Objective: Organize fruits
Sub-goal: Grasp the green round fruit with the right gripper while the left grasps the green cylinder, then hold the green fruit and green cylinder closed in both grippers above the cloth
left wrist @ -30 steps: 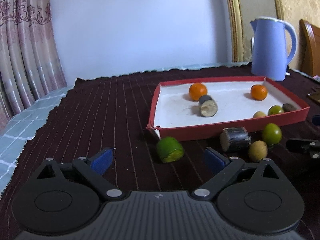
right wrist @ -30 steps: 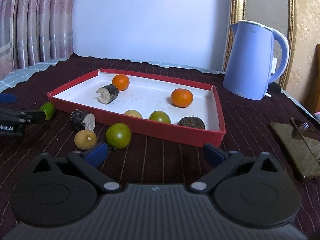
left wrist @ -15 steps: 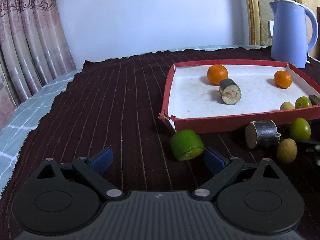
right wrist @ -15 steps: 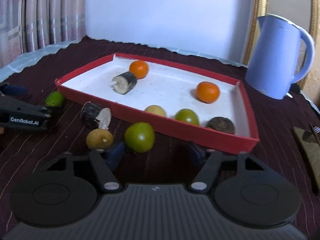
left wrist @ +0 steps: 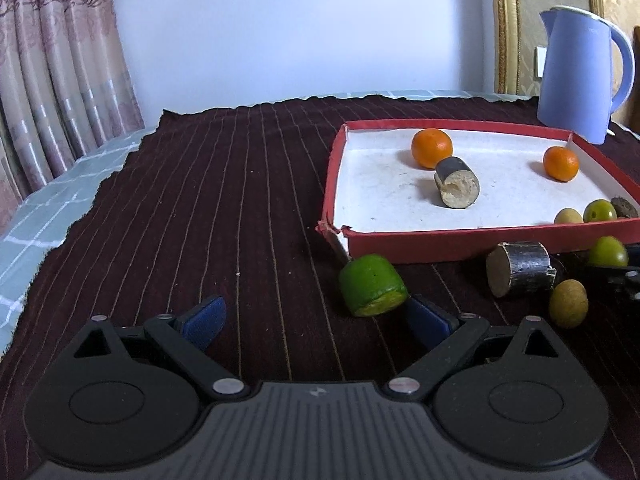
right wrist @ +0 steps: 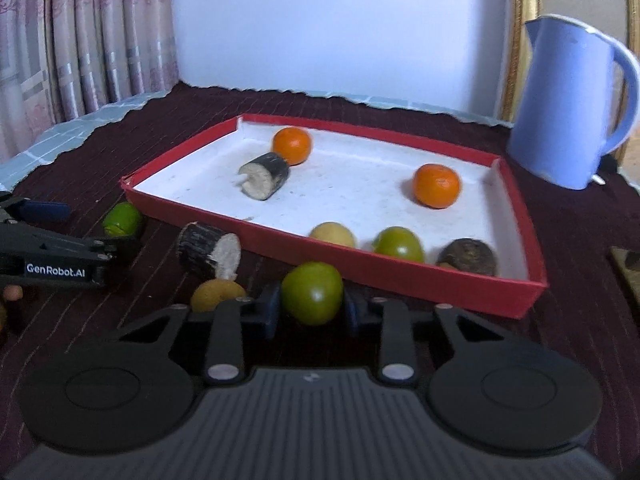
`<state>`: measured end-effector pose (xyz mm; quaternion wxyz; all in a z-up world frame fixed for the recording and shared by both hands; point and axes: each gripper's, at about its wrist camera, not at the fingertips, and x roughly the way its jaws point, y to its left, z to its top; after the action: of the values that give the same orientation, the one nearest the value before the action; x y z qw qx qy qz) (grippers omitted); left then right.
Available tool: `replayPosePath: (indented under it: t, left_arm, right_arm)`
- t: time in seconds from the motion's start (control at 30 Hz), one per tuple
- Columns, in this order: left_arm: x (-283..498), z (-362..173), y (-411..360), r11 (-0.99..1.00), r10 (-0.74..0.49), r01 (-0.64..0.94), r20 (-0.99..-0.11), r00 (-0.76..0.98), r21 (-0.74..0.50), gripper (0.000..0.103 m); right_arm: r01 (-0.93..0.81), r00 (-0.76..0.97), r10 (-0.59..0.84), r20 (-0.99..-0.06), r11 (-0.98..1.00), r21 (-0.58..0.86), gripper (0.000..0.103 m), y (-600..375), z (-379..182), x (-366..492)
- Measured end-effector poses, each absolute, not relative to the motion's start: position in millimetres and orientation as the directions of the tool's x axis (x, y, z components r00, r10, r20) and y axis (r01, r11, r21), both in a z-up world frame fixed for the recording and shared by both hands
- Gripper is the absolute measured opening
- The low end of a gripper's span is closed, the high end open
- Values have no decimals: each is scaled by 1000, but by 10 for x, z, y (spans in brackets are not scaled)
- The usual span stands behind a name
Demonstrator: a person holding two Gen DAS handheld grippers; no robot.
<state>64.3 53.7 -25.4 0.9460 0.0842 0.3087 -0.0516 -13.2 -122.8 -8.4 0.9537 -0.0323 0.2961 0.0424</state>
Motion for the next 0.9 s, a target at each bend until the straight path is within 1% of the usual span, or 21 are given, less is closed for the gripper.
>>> replayPosePath:
  t: [0.1,0.23,0.3,0.33,0.37,0.4,0.47,0.5,0.63,0.77,0.9]
  left_arm:
    - [673,-259,488,978,-33,149,-596,803,146,98]
    - [755,-238,506,987,-40,127,-610,792,100,98]
    - [815,-243,529,992,-52,115,-626,778,61,92]
    - [835,-250,541,993,-60,112,-633,772,41,86]
    - [848,-247,558,994,-70,107,-634,770,20,77]
    - [845,-238,564,994,-79,107,-632,771,6,71]
    - [813,-210,551,990,-121,138,-625,771,-22,36]
    - [793,-197,541,988,-142,152,-624,768,-38,33]
    - [708,-195,497,990,-123,142,-614,780,-17,33]
    - [572,-125,487,985,-165,159,-605,779,-65,33]
    - [415,-42,308,984,-149,176,-577,803,-10,33]
  right_arm:
    - [-70,825,25,-564,996,-58,30,-1335,-80,-183]
    - [-52,825,55,-563,998,20,30,-1528,-91,-209]
    - [-52,825,59,-562,998,29,30,-1544,-101,-215]
    - [-53,825,58,-562,998,26,30,-1537,-106,-217]
    - [-53,826,57,-561,998,22,30,-1529,-108,-220]
    - [-53,826,55,-561,998,20,30,-1521,-112,-223]
    - [-53,827,56,-559,998,22,30,-1522,-117,-234]
    - [-52,827,56,-559,998,23,30,-1525,-118,-238]
    - [-45,832,46,-553,999,16,30,-1516,-110,-252]
    - [-32,842,34,-538,999,13,30,-1519,-93,-302]
    - [-20,847,28,-530,1000,22,30,-1528,-80,-360]
